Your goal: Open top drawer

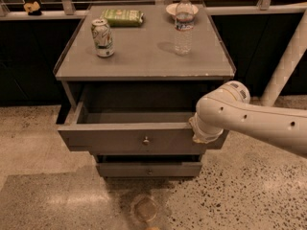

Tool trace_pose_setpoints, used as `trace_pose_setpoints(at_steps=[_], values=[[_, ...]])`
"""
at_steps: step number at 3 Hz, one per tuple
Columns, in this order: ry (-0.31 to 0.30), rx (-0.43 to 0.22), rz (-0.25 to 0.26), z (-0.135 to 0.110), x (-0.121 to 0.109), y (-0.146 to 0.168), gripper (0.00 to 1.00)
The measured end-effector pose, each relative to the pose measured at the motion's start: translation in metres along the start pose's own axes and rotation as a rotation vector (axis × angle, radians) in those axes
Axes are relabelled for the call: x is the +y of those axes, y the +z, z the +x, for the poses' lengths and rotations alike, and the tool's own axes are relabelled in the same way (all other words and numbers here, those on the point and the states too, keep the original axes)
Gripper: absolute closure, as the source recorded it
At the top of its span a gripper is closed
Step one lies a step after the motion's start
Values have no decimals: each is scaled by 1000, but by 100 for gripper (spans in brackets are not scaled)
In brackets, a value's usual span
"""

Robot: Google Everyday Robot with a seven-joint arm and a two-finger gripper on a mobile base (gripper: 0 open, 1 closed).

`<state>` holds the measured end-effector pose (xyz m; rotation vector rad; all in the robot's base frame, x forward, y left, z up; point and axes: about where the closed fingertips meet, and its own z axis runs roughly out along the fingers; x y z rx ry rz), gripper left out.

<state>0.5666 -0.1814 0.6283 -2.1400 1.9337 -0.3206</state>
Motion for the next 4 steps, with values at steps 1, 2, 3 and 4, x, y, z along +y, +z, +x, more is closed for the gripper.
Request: trace_pose_setpoints(at_steps=[1, 2, 3, 4], values=[[0, -2, -6, 0, 5, -1, 100], [-7, -16, 4, -4, 6, -9, 100], [-11, -22, -1, 4, 21, -4, 100], [-18, -30, 4, 3, 25, -7, 100]])
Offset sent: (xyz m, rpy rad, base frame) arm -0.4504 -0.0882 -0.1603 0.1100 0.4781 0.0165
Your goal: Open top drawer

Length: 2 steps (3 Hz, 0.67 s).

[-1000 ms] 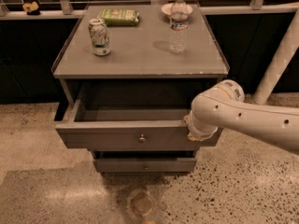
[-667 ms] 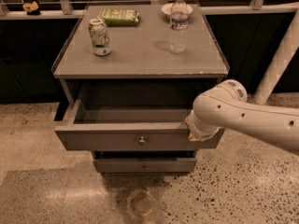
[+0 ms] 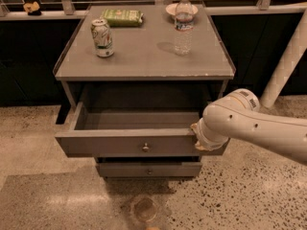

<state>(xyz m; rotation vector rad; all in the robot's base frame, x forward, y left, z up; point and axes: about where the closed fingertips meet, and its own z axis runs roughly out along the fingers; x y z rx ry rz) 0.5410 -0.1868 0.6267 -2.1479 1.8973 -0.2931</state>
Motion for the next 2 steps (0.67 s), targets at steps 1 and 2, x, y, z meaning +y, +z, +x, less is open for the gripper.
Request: trace_pose_setpoints(at_steps=[1, 2], values=[[0, 0, 0, 0, 0, -1, 100], [-1, -1, -2, 0, 6, -2, 100]])
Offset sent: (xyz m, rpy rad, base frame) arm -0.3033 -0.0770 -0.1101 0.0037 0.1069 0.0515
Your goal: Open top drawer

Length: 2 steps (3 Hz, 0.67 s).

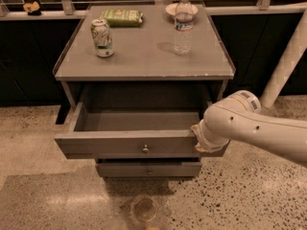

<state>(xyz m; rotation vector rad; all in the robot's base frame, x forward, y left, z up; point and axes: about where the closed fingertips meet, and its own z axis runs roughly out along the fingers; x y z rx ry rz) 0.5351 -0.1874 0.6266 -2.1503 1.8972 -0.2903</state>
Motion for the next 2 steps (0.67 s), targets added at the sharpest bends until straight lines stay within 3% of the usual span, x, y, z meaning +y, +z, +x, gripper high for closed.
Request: trace_pose_setpoints(at_steps=[2], values=[[0, 0, -4, -1, 5, -2, 100]])
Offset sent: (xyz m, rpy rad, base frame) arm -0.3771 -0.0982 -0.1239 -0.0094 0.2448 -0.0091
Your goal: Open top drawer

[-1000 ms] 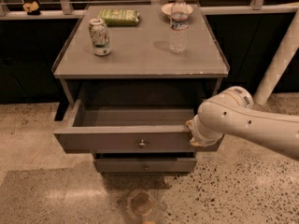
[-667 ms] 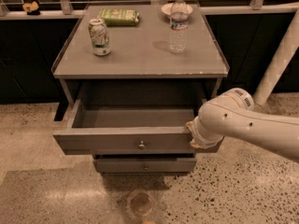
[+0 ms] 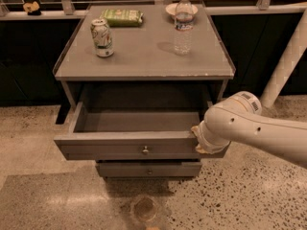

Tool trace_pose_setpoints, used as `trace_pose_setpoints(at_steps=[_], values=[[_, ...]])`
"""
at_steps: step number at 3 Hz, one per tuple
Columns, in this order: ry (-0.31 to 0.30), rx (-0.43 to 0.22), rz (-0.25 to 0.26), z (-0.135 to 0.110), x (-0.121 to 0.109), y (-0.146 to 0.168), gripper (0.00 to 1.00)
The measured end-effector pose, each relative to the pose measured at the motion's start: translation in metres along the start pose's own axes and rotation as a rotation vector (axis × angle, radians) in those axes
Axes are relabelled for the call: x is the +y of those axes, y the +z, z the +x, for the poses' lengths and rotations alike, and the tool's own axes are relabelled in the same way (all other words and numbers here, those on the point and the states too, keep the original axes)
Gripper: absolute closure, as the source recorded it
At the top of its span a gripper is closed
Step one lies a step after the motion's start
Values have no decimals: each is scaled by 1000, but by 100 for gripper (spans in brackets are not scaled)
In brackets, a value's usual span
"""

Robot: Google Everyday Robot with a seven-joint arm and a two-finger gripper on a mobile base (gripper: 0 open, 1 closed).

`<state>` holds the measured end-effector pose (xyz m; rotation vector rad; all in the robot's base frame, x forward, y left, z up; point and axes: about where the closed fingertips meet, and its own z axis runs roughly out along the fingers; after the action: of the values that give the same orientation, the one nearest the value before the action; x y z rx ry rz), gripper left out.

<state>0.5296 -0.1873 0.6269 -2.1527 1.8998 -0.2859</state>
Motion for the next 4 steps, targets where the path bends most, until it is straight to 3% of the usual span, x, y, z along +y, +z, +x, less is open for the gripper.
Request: trace_pose_setpoints(at_steps=[2, 4], values=[[0, -1, -7, -1, 6, -1, 100], [-2, -5, -46, -1, 7, -3, 100]])
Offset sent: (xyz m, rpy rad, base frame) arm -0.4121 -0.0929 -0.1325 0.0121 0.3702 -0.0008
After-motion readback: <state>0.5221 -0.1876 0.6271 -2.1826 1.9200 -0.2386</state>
